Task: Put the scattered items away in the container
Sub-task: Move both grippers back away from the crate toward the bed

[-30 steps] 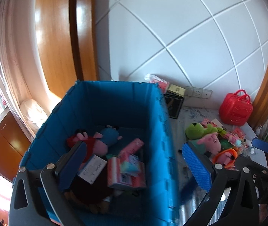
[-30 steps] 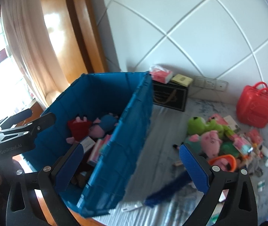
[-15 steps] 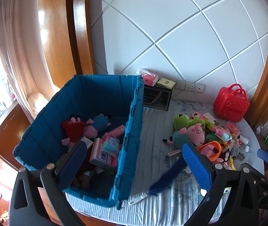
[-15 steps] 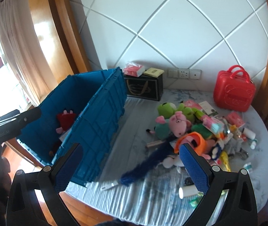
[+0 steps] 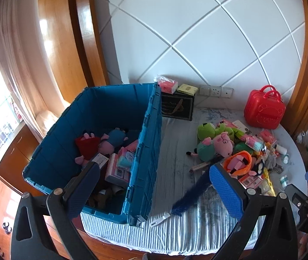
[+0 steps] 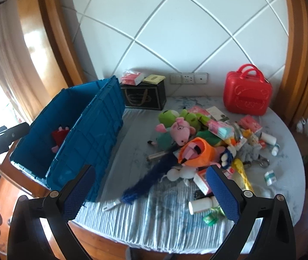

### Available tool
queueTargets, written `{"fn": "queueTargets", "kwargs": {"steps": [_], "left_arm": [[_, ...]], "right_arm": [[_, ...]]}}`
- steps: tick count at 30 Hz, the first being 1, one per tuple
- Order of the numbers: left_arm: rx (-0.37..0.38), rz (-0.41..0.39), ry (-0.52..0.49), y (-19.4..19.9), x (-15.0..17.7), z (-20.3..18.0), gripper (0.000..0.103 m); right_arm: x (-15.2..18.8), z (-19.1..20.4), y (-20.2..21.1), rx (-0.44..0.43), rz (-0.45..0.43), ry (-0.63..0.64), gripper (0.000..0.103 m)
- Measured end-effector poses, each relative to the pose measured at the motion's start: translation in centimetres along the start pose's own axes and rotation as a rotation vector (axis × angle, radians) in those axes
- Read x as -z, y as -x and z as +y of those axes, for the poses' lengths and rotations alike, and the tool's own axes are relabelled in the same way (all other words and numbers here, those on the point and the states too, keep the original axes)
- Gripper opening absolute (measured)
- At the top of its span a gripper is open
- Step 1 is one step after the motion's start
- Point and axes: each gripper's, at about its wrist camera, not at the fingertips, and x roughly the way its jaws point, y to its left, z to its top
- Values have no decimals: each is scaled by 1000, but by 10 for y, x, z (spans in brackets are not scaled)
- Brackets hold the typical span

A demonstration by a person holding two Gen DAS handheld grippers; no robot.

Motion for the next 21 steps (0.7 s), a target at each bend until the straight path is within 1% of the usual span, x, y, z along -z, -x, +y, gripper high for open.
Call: {"fn": "queueTargets", "kwargs": {"steps": [2, 5, 8, 21], "left_arm": [[25, 1, 8, 1, 0, 1, 103], [37, -6, 24, 4, 1, 4, 103], [50, 11, 18, 2, 3, 2, 103], [67, 13, 4, 9, 8, -6, 103]], "right_arm": [[3, -1, 2, 11, 1, -12, 103], [5, -2, 4, 29, 8, -8, 103], [5, -2, 7, 38, 4, -11, 103], [11, -5, 17, 54, -4, -13, 103]]}}
